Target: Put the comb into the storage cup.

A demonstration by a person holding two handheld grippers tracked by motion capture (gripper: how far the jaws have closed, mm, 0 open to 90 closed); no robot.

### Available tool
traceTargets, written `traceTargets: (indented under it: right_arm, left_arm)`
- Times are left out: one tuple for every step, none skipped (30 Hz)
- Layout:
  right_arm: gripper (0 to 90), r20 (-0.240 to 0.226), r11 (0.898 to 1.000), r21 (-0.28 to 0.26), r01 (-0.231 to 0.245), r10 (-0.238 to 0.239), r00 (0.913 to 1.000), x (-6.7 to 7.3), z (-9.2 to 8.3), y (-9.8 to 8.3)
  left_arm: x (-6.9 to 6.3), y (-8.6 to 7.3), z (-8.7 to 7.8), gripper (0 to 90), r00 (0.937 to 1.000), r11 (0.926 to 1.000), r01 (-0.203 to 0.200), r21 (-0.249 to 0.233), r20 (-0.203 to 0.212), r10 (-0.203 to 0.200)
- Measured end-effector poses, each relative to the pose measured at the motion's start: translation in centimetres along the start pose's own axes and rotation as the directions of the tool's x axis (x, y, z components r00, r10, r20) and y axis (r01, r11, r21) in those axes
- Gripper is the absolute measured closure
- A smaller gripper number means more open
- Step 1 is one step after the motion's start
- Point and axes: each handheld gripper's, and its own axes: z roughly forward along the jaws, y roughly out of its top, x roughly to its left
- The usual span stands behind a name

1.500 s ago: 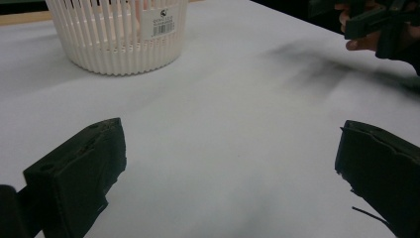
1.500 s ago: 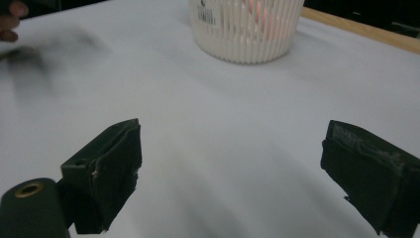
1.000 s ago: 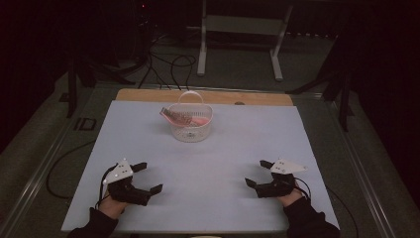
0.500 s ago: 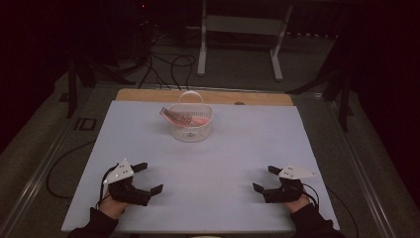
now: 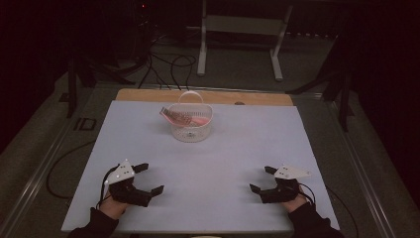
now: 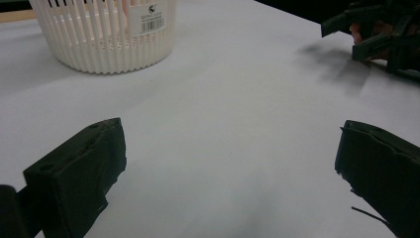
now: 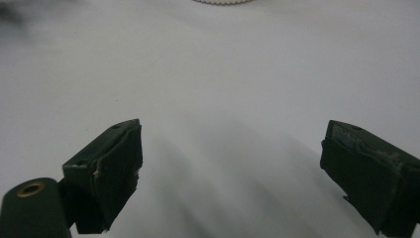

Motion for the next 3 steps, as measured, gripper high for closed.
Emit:
traceTargets:
  right_arm:
    - [9.2,0.0,1.0,0.0,0.002,-0.002,1.0,-0.01,0.04,-0.01]
    - [9.2,0.0,1.0,0.0,0.002,-0.002,1.0,-0.01,0.04,-0.01]
    - [9.1,-0.002,1.0,0.0,0.002,-0.002,1.0,-0.04,0.04,-0.01]
  left_arm:
    - [0.0,0.0,0.0,0.2,1.0,1.0,0.0,0.0,0.0,0.0]
    - [0.0,-0.01,0.02,0.2,1.0,1.0,0.001,-0.001,0.002,-0.001]
    - [0.0,-0.01,0.03,0.2,1.0,1.0,-0.001,0.0,0.002,0.001]
